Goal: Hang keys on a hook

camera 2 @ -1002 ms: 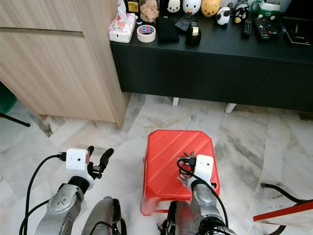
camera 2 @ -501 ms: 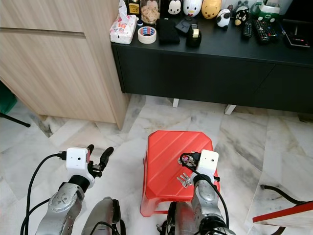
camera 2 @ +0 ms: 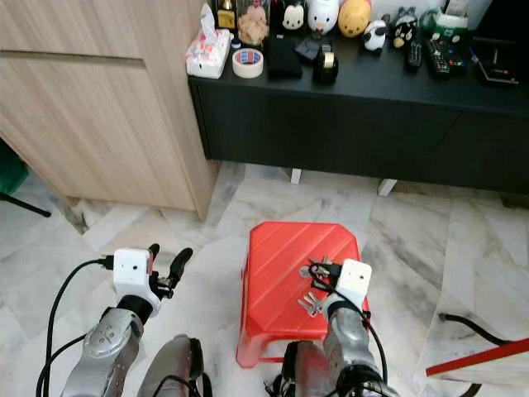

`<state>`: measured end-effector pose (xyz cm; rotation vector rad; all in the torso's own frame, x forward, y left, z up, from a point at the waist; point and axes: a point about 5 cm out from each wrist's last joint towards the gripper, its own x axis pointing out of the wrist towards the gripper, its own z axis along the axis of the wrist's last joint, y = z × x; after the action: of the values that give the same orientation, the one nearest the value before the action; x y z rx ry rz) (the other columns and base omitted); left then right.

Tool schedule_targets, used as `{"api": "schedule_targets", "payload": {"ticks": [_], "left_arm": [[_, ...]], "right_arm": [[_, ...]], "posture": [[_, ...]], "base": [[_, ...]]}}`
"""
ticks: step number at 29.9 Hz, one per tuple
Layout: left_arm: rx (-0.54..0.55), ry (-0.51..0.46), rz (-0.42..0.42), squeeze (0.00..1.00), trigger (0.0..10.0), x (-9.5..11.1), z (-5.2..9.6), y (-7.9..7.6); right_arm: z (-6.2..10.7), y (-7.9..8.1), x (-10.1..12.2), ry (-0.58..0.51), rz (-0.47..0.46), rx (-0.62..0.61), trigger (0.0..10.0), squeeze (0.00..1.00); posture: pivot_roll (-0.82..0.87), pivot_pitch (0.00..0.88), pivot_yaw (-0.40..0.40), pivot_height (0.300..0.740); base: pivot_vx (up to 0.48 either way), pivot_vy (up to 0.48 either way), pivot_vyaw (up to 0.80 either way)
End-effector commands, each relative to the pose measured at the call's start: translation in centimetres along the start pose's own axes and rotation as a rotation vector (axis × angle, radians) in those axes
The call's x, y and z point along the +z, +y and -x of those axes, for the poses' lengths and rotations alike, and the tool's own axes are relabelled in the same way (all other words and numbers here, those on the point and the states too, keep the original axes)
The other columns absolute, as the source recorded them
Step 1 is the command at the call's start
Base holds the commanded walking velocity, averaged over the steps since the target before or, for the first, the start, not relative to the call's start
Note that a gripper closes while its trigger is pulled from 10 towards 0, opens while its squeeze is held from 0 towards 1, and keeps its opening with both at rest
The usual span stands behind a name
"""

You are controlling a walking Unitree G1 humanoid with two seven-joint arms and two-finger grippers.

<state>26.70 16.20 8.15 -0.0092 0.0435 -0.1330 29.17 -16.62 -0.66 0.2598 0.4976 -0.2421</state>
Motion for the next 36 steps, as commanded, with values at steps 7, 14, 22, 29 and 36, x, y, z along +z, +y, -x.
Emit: {"api": "schedule_targets", "payload": {"ticks": [7, 14, 22, 29, 36], "left_arm": [[0.009, 0.027, -0.016, 0.0, 10.0, -0.7, 0.8, 0.2], [0.009, 0.031, -0.018, 0.0, 10.0, -0.7, 1.1, 0.3], [0.01, 0.036, -0.02, 0.0, 10.0, -0.8, 1.5, 0.3], [0.011, 0.038, -0.021, 0.0, 10.0, -0.6, 2.1, 0.3], [0.018, 0.04, -0.023, 0.0, 10.0, -0.5, 2.5, 0.5]], "right_arm": [[-0.1, -0.2, -0.9, 0.108, -0.2, -0.037, 10.0, 1.0], [-0.2, 0.3, -0.6, 0.114, -0.248, -0.008, 10.0, 0.96], [-0.3, 1.5, -0.3, 0.134, -0.294, 0.068, 10.0, 1.0], [-0.4, 1.7, -0.2, 0.14, -0.296, 0.073, 10.0, 0.0], [-0.5, 1.1, 0.2, 0.103, -0.331, 0.035, 10.0, 0.0]], "posture": [[0.1, 0.183, -0.054, 0.646], [0.1, 0.196, -0.053, 0.646], [0.1, 0.212, -0.054, 0.646], [0.11, 0.234, -0.054, 0.646], [0.11, 0.253, -0.055, 0.646]], "base": [[0.0, 0.0, 0.0], [0.0, 0.0, 0.0], [0.0, 0.0, 0.0], [0.0, 0.0, 0.0], [0.0, 0.0, 0.0]]}}
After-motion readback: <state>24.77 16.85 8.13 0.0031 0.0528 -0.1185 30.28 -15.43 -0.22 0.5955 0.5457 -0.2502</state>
